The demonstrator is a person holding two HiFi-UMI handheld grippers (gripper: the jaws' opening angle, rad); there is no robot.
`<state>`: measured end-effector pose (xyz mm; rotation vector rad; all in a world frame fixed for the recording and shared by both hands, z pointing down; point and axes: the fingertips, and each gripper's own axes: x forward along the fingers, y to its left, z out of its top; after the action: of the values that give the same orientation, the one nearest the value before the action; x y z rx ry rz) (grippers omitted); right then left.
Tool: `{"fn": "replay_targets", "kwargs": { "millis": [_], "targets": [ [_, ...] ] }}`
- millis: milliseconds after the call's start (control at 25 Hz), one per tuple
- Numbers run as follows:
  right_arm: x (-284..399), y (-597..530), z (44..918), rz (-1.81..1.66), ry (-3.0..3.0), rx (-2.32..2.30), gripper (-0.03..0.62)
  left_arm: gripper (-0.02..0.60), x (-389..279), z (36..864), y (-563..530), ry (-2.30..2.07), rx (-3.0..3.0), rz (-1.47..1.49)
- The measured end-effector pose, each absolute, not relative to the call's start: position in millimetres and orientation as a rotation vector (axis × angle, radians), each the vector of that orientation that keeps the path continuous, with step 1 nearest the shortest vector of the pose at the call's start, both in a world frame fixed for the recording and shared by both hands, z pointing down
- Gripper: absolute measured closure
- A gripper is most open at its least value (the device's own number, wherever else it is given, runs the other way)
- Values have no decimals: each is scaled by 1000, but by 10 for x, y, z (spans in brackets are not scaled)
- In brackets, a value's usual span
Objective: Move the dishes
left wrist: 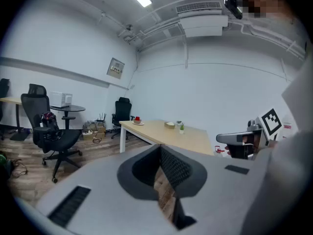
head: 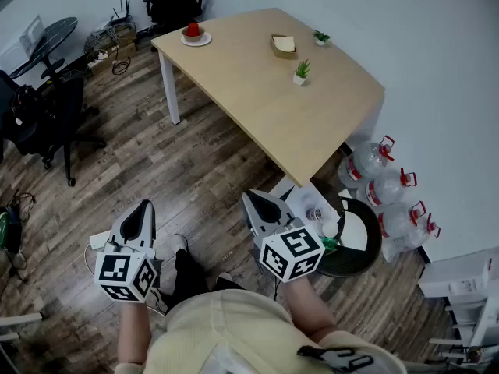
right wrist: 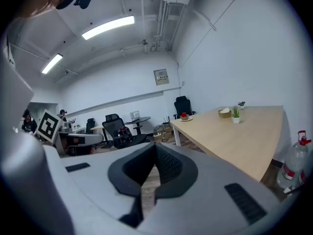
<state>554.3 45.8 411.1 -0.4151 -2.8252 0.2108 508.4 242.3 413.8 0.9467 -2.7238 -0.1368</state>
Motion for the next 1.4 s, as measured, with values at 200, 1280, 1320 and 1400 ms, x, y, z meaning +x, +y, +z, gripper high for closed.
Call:
{"fn": "replay_targets", "kwargs": {
  "millis": [200,1280,1320,1400],
  "targets": [
    [5319,467,4170,250,-2805,-411,580,566,4875,4230,2470,-2694,924,-165],
    [3264,1373,4185,187,-2730,-603,500,565,3152,4349,3189,-2650,935,-238],
    [3184,1408,4193,186,-2729,-600,497,565,3085,4354,3226,-2647,939,-238],
    [3036,1474,4206,179,-2730,-590,483,565,2962,4368,3312,-2645,943,-237]
  ]
}}
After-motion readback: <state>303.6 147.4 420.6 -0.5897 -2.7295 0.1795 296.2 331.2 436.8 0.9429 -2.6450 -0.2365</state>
